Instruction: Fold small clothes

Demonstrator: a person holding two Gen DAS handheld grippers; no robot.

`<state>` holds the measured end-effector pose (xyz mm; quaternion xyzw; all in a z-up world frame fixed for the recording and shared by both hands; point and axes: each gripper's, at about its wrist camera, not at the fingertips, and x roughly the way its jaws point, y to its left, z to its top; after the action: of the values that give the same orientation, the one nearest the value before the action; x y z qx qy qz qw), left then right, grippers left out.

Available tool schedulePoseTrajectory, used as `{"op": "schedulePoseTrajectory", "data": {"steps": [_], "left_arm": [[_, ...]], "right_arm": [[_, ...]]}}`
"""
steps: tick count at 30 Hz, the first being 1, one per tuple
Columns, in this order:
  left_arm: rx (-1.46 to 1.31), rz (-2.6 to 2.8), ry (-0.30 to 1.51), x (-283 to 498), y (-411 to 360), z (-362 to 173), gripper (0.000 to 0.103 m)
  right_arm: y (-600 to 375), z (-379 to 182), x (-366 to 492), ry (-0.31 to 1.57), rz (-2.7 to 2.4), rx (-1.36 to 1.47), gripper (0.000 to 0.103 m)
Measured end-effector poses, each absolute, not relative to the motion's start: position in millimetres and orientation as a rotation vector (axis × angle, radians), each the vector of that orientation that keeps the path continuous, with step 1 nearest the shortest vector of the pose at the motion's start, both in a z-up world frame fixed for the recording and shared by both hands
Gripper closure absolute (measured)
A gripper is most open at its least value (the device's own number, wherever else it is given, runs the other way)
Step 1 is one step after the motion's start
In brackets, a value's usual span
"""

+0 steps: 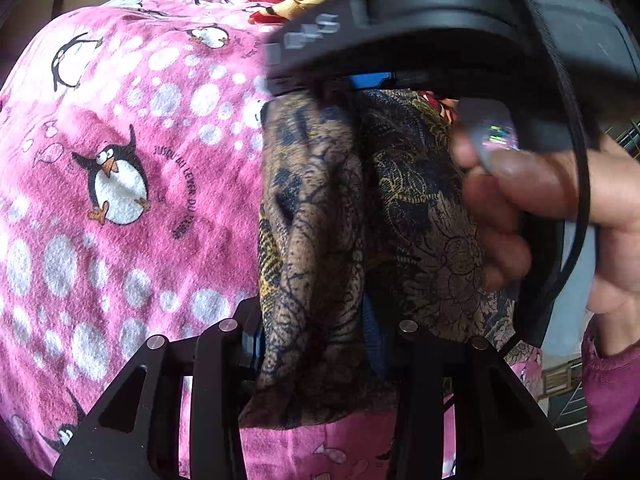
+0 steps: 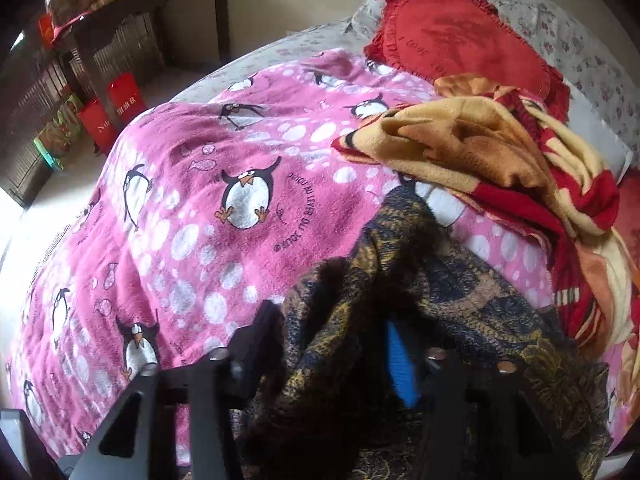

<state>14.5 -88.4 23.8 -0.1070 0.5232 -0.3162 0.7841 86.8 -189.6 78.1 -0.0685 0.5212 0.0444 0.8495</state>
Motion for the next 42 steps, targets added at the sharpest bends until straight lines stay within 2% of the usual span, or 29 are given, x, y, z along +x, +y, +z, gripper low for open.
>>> {"op": "schedulePoseTrajectory", "data": {"steps": [1, 2, 5, 8, 11, 17, 22, 26, 31, 34, 35, 36, 37, 38, 39, 42], "left_arm": [[-0.227, -0.680, 1.131, 13.5, -87.6, 23.7, 0.059], [-0.219, -0.678, 1.128, 11.5, -86.8, 23.8, 0.058], [-0.185, -0.672, 1.122, 4.0, -89.5, 29.5, 0.059], [-0.167, -0.744, 1.088, -14.1, -109.5, 51.6, 0.078], [-0.091, -0.826, 1.030, -36.8, -137.2, 83.7, 0.083], [0.006, -0.973, 0.993, -72.4, -205.2, 123.5, 0.085], [0.096, -1.085, 0.977, -107.1, -276.0, 138.9, 0.085], [0.152, -1.135, 1.017, -131.6, -334.3, 123.4, 0.085], [0.190, -1.178, 1.063, -146.0, -372.4, 99.5, 0.085], [0.197, -1.211, 1.109, -149.0, -382.0, 97.5, 0.076], [0.190, -1.233, 1.119, -149.1, -377.4, 102.5, 0.070], [0.197, -1.238, 1.112, -150.2, -372.8, 109.1, 0.057], [0.205, -1.234, 1.089, -150.2, -364.5, 115.3, 0.051], [0.215, -1.218, 1.034, -153.0, -352.5, 122.9, 0.045], [0.225, -1.195, 0.986, -150.9, -340.4, 130.2, 0.041], [0.284, -1.084, 0.909, -142.9, -310.1, 140.9, 0.039]], "right_arm": [[-195.8, 83.0, 82.6, 1.088, 0.109, -0.122, 0.081], [-204.0, 89.1, 77.6, 1.080, 0.133, -0.084, 0.086], [-228.8, 111.2, 60.4, 1.039, 0.171, 0.005, 0.087], [-250.2, 132.7, 39.5, 0.995, 0.170, 0.039, 0.089], [-274.0, 152.6, 18.9, 0.956, 0.154, 0.062, 0.089], [-341.1, 189.8, -25.6, 0.881, 0.083, 0.102, 0.091], [-409.6, 197.8, -73.4, 0.854, -0.027, 0.140, 0.091], [-467.9, 181.8, -108.1, 0.872, -0.129, 0.192, 0.091], [-522.1, 142.5, -132.9, 0.916, -0.253, 0.252, 0.091], [-543.3, 111.4, -138.1, 0.927, -0.293, 0.326, 0.090], [-548.5, 104.0, -141.6, 0.927, -0.297, 0.344, 0.085], [-550.5, 102.3, -145.0, 0.925, -0.305, 0.352, 0.078], [-552.3, 104.1, -151.2, 0.915, -0.322, 0.358, 0.065], [-553.4, 109.9, -160.5, 0.891, -0.332, 0.374, 0.059], [-552.5, 116.5, -171.5, 0.862, -0.318, 0.402, 0.058], [-545.8, 133.8, -208.7, 0.800, -0.240, 0.497, 0.053]]}}
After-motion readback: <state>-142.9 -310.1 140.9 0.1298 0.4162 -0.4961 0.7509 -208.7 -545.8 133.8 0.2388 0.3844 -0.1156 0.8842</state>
